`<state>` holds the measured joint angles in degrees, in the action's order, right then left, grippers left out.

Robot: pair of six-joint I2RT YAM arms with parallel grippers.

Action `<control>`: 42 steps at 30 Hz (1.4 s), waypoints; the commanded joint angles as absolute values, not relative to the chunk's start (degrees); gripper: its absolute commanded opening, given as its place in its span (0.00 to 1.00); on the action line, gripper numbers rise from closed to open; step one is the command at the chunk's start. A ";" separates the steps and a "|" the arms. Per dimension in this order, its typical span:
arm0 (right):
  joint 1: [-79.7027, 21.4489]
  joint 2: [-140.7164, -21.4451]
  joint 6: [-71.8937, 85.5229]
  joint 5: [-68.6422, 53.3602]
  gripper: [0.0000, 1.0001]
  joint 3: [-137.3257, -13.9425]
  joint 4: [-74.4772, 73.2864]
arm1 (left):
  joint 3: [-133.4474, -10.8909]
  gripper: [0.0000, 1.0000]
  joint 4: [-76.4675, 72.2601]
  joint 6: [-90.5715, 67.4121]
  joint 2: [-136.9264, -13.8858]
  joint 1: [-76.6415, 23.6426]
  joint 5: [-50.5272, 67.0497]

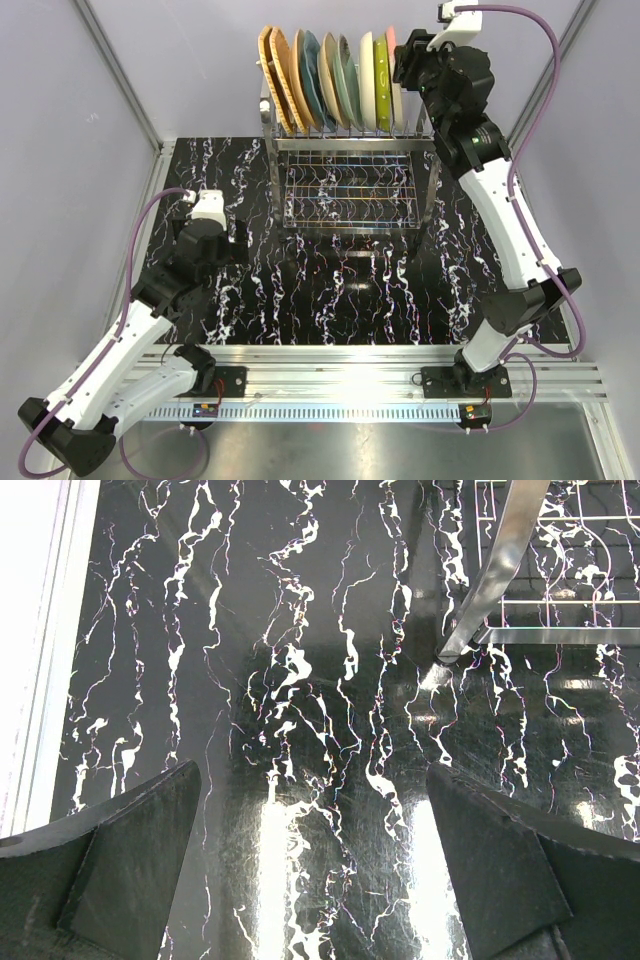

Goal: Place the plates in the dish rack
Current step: Insert the plate into the dish rack

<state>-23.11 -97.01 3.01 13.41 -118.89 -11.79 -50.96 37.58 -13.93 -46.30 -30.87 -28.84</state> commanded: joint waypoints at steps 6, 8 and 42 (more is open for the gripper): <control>-22.67 -94.04 5.45 10.90 0.51 -120.85 -11.16 | -50.80 0.99 34.81 -13.71 -45.79 -30.59 -28.65; -22.59 -93.61 5.45 10.37 0.52 -120.94 -11.42 | -50.89 0.99 34.80 -13.71 -45.79 -30.59 -28.57; -22.59 -43.86 23.46 11.16 1.00 -48.80 -24.77 | -49.57 0.99 32.61 -14.24 -39.47 -28.39 -37.71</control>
<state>-22.87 -46.41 19.70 8.08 -51.75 -21.45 -50.00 36.27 -13.96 -40.80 -28.73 -34.89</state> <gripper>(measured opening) 0.994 0.988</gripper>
